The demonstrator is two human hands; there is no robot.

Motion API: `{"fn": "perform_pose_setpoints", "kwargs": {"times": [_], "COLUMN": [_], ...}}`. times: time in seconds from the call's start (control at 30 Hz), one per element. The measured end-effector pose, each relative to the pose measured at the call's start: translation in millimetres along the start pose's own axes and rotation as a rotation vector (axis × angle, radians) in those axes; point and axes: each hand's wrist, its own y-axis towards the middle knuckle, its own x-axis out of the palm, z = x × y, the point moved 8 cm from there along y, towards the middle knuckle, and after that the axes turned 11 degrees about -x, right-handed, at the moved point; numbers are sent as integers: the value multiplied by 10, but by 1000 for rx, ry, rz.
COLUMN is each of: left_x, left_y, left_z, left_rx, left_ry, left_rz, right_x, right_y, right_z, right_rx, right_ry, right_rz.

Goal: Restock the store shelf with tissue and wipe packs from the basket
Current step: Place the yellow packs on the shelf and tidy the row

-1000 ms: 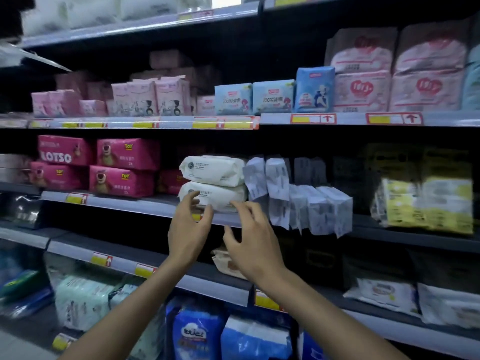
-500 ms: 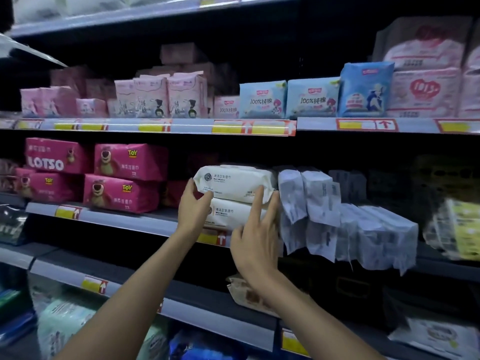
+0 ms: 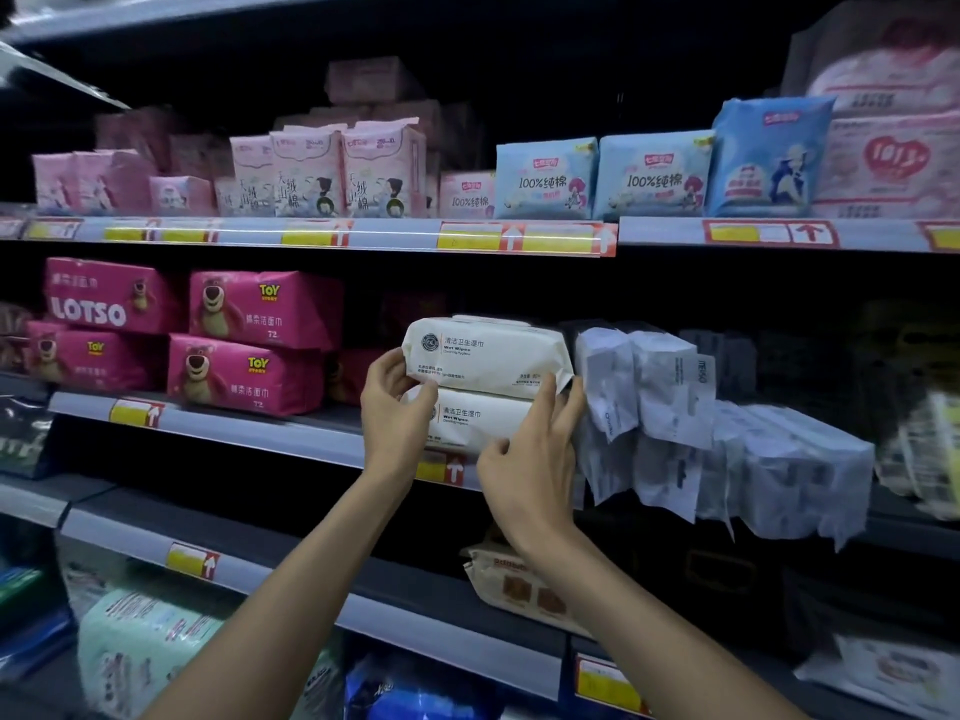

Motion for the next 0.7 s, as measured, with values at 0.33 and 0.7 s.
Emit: {"fn": "perform_pose_setpoints", "kwargs": {"times": [0.33,0.7], "left_x": [56,78], "left_y": [-342,-176], "left_z": [-58,-53], "left_rx": [379,343], "left_ry": [949,937], "left_rz": [84,36], "right_x": [155,217], "right_y": [-48,119], "right_z": [125,190], "right_rx": [-161,-231], "right_ry": [-341,-516], "right_rz": [-24,-33]}}
